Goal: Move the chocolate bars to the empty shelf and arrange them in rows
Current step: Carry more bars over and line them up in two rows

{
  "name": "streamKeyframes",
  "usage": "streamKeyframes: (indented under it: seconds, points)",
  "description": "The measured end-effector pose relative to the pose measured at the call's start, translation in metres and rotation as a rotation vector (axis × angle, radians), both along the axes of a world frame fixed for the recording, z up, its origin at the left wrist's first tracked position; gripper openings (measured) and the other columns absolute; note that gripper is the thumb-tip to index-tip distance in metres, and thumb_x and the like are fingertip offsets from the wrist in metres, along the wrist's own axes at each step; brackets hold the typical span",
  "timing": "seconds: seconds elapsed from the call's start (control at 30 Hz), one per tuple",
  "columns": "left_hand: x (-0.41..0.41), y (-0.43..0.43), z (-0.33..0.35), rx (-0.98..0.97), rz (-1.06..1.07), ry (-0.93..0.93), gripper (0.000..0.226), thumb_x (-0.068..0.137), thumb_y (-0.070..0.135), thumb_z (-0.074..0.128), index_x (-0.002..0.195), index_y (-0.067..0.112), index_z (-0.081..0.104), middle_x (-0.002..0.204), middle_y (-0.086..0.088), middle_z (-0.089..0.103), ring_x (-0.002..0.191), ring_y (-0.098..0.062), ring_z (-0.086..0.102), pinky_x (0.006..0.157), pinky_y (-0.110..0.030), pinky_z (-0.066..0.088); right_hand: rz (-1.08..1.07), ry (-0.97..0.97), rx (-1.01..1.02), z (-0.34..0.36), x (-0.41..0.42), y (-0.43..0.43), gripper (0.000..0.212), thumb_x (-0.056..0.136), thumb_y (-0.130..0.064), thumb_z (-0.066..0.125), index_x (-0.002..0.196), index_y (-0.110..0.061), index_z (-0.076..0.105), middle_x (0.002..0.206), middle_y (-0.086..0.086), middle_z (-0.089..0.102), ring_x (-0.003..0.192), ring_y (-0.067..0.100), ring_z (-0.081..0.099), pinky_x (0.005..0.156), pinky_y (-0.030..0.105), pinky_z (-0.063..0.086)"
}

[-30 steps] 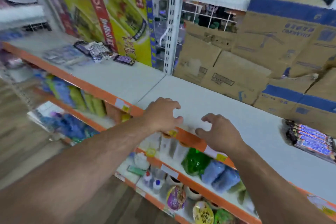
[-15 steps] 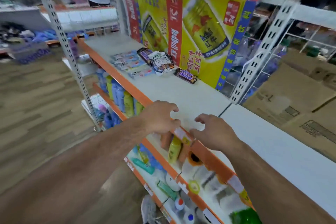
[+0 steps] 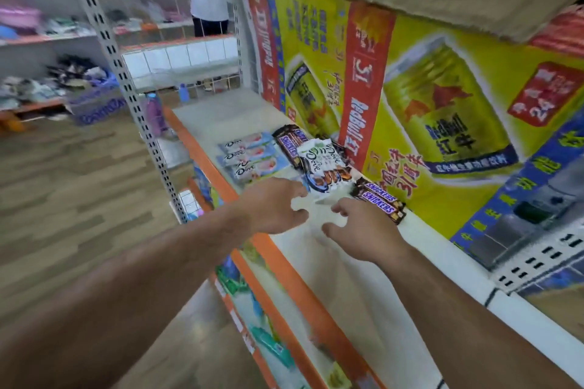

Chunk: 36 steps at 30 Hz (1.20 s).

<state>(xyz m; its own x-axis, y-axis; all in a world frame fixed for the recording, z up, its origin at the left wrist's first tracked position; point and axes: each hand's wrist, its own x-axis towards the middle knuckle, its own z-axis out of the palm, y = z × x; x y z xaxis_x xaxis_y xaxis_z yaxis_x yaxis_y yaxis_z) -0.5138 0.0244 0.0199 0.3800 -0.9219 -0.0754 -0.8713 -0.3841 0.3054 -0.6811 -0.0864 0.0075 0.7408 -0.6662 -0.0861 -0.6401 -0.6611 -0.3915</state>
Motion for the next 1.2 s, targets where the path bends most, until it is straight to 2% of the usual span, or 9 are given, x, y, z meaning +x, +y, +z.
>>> streamKeyframes:
  seconds: [0.2,0.27,0.43,0.53,0.73,0.97,1.07,1.13,1.2]
  points:
    - [0.061,-0.038,-0.012,-0.069,-0.009,-0.015,0.036,0.086,0.049,0.055,0.119,0.035,0.059,0.11,0.002,0.068,0.102,-0.022,0.062,0.078,-0.028,0.05,-0.028,-0.026,-0.048,-0.009,0.052,-0.023,0.044,0.083,-0.049,0.057,0.121,-0.027,0.059,0.119,-0.004,0.063,0.106,0.019,0.06,0.079,0.033,0.046]
    - [0.082,-0.052,-0.017,-0.073,-0.046,-0.05,0.036,0.085,0.049,0.056,0.118,0.035,0.06,0.11,0.004,0.067,0.102,-0.021,0.062,0.076,-0.026,0.048,-0.065,-0.044,-0.072,-0.014,0.067,-0.027,0.037,0.084,-0.046,0.057,0.115,-0.027,0.061,0.112,-0.004,0.065,0.1,0.02,0.062,0.073,0.033,0.046]
    - [0.143,-0.094,-0.022,-0.024,-0.165,-0.124,0.036,0.086,0.036,0.051,0.122,0.031,0.057,0.121,-0.001,0.063,0.106,-0.025,0.061,0.084,-0.039,0.054,-0.164,0.002,-0.19,-0.02,0.106,-0.041,0.02,0.087,-0.042,0.055,0.101,-0.028,0.057,0.098,-0.003,0.061,0.089,0.022,0.061,0.063,0.032,0.042]
    - [0.175,-0.121,-0.022,0.006,-0.297,-0.196,0.045,0.085,0.027,0.055,0.129,0.036,0.052,0.123,0.001,0.062,0.106,-0.023,0.062,0.085,-0.039,0.055,-0.262,0.067,-0.235,-0.026,0.125,-0.043,0.02,0.088,-0.044,0.054,0.098,-0.026,0.051,0.099,-0.001,0.059,0.09,0.024,0.061,0.065,0.033,0.042]
    - [0.216,-0.159,-0.034,0.008,-0.56,-0.328,0.04,0.082,0.018,0.061,0.121,0.024,0.057,0.113,-0.004,0.059,0.104,-0.024,0.055,0.085,-0.038,0.05,-0.446,0.137,-0.274,-0.038,0.149,-0.041,0.029,0.087,-0.04,0.061,0.108,-0.024,0.049,0.109,0.0,0.058,0.095,0.024,0.06,0.077,0.036,0.046]
    - [0.24,-0.174,-0.041,-0.103,-0.698,-0.176,0.031,0.068,0.003,0.061,0.088,0.024,0.049,0.088,0.002,0.045,0.089,-0.022,0.044,0.066,-0.033,0.035,-0.623,0.176,-0.235,-0.04,0.163,-0.036,0.043,0.082,-0.04,0.067,0.113,-0.015,0.051,0.11,0.004,0.058,0.102,0.025,0.058,0.08,0.034,0.047]
    - [0.244,-0.178,-0.039,-0.089,-0.687,-0.047,0.031,0.072,0.001,0.058,0.078,0.028,0.044,0.074,0.007,0.049,0.073,-0.018,0.051,0.053,-0.031,0.032,-0.699,0.108,-0.148,-0.036,0.167,-0.03,0.031,0.084,-0.031,0.064,0.106,-0.017,0.047,0.099,0.003,0.057,0.088,0.025,0.058,0.065,0.03,0.041]
    - [0.244,-0.182,-0.035,-0.061,-0.649,0.066,0.03,0.078,0.004,0.06,0.083,0.032,0.049,0.077,0.007,0.056,0.069,-0.013,0.052,0.051,-0.03,0.038,-0.724,0.092,-0.099,-0.033,0.164,-0.026,0.02,0.086,-0.027,0.062,0.095,-0.023,0.044,0.086,-0.002,0.057,0.077,0.02,0.057,0.057,0.028,0.032]
    - [0.242,-0.186,-0.029,-0.038,-0.623,0.19,0.029,0.08,0.006,0.062,0.088,0.033,0.056,0.087,0.003,0.062,0.076,-0.015,0.059,0.061,-0.036,0.052,-0.75,0.061,-0.059,-0.028,0.159,-0.022,0.018,0.087,-0.028,0.062,0.089,-0.027,0.045,0.076,-0.009,0.056,0.069,0.014,0.054,0.051,0.027,0.029]
